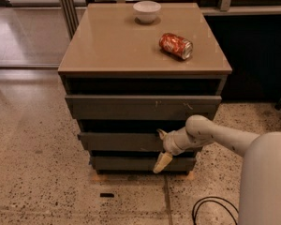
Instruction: Open top drawer
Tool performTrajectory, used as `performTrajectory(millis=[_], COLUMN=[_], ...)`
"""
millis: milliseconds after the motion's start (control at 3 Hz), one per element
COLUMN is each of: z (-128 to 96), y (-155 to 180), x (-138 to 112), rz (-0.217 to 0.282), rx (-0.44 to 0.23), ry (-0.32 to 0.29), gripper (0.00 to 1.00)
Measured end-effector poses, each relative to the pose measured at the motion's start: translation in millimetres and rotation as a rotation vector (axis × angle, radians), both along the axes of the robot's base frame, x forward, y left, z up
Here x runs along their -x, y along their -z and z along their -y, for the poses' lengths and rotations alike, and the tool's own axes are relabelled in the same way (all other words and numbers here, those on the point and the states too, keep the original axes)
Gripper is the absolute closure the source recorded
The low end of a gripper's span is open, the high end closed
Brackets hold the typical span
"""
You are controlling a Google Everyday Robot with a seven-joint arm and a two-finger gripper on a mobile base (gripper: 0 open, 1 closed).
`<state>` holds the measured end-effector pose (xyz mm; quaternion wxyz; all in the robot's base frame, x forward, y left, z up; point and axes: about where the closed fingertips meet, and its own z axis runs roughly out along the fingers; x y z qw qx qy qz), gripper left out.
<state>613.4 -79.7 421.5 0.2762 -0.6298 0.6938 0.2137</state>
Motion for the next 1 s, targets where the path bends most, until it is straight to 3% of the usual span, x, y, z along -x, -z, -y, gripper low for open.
performTrajectory(millis=[333,667,1000], z=[4.7,4.7,-3.3], y=[-3.5,-3.5,2.4], x=[14.3,14.3,28.9], rz=[-0.041,-0.041,-0.071], rx=[0.005,0.005,-0.022], ry=[-0.01,-0.011,-0.061], gripper=[0.0,0.0,0.0])
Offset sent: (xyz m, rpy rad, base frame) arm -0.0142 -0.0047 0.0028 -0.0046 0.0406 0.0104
